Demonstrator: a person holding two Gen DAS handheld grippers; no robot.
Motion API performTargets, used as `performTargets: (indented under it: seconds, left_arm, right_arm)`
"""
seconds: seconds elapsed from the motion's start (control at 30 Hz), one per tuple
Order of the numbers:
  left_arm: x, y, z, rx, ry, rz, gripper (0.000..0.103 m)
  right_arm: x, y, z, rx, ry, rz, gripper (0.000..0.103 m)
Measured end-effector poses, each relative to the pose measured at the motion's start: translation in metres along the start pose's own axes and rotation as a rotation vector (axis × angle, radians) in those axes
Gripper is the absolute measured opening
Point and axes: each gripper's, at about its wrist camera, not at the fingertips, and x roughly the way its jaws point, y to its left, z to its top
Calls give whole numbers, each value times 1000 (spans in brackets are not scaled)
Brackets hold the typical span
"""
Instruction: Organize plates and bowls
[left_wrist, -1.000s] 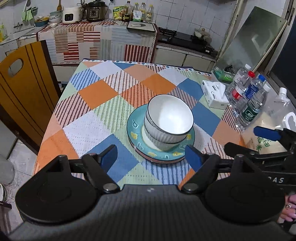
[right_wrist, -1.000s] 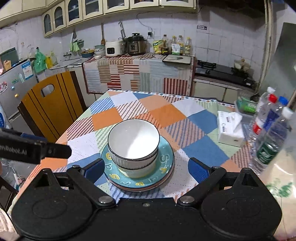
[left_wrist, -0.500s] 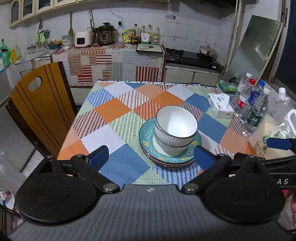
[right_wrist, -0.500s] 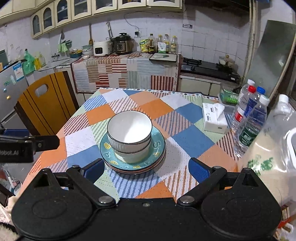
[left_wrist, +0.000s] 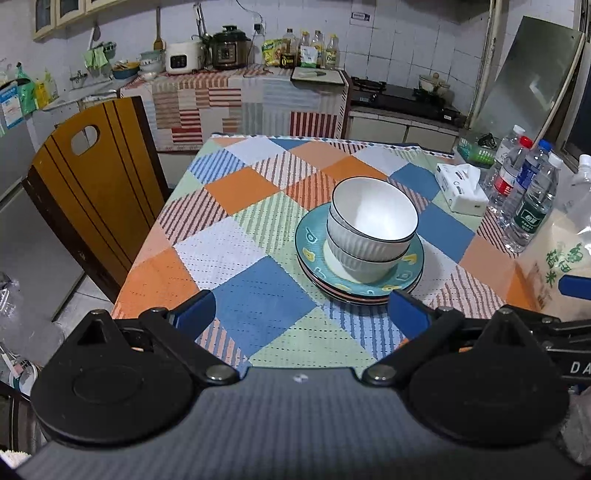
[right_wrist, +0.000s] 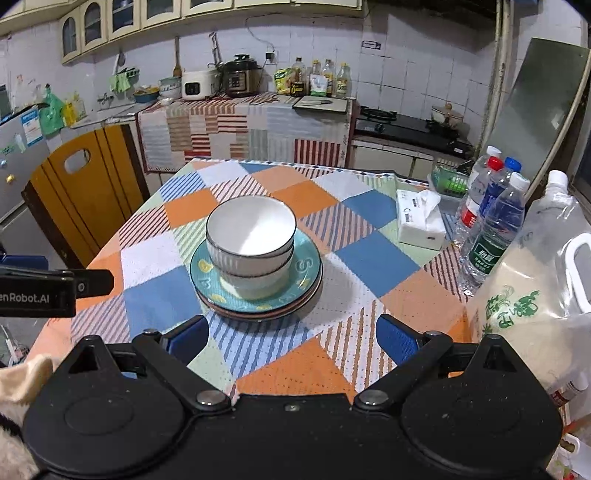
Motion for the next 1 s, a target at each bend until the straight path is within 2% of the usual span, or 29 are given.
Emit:
performTargets:
  seconds: [0.47, 1.0]
  left_arm:
    - [1, -6, -13, 19, -61, 27, 101]
    - [1, -12, -16, 53, -70, 38, 101]
  right_arm:
    - [1, 4, -15, 4, -56, -87, 99]
    - [4, 8, -18, -3, -41, -91, 99]
